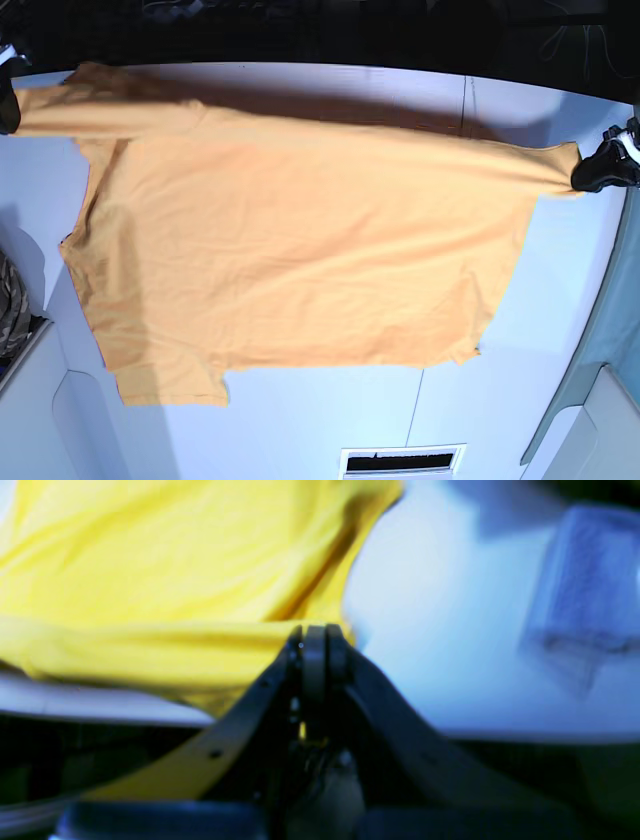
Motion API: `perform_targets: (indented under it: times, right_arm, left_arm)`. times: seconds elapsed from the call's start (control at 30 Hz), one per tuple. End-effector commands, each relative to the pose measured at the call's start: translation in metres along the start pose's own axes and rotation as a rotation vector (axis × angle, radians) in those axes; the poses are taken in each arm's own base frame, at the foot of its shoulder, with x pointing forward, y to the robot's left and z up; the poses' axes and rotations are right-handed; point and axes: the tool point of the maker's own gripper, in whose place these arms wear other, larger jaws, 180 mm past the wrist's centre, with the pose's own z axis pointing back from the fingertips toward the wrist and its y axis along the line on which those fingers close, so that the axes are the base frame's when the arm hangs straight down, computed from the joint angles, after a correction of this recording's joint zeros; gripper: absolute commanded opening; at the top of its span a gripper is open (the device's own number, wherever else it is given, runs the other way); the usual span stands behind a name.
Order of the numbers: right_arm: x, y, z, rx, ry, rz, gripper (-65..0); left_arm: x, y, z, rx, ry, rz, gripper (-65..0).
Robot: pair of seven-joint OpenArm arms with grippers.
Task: Layout the t-shirt on the table in an organized manner, then fold the t-shirt properly
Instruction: 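Grasp the shirt corners with both grippers and stretch the shirt flat, then release the shirt with both grippers and reposition them on its edge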
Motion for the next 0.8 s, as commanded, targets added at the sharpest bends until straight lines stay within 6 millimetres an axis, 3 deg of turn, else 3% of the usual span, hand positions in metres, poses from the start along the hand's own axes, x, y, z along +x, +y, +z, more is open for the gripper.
perform_targets:
  times: [0.0,0.23,0.4,0.43,0.47,0.53,0.6,0.77]
  right_arm:
    - [0.011,-0.008,-0.004,-0.012,-0.036,-0.001,-65.0]
    - [0.028,-0.018,-0.072,0.043,-0.074,-0.11,-65.0]
    - [0.017,-0.01,-0.109,0.095,-0.018,-0.169,-65.0]
    - [0.013,-0.008,-0.113,0.104,-0.003,-0.178,-65.0]
    - [0.009,-0.005,-0.115,0.113,0.011,-0.18,-65.0]
    - [0.0,-0.003,-0.116,0.119,0.054,-0.18,-49.6]
    - [-0.007,-0.006,-0.114,0.109,0.087,-0.193,-37.3]
    - [-0.011,-0.032,-0.093,0.054,0.05,-0.27,-36.1]
  left_arm:
    - [0.017,0.002,-0.001,0.007,-0.042,-0.037,-65.0]
    - [0.034,0.013,-0.046,0.033,-0.054,-0.099,-65.0]
    - [0.03,0.019,-0.065,0.03,-0.006,-0.091,-65.0]
    - [0.031,0.019,-0.068,0.027,-0.004,-0.088,-62.5]
    - [0.03,0.019,-0.069,0.025,-0.004,-0.085,-56.2]
    - [0.029,0.019,-0.07,0.024,-0.001,-0.085,-45.4]
    - [0.025,0.02,-0.069,0.028,0.021,-0.086,-40.9]
    - [0.02,0.03,-0.055,0.052,0.019,-0.036,-40.9]
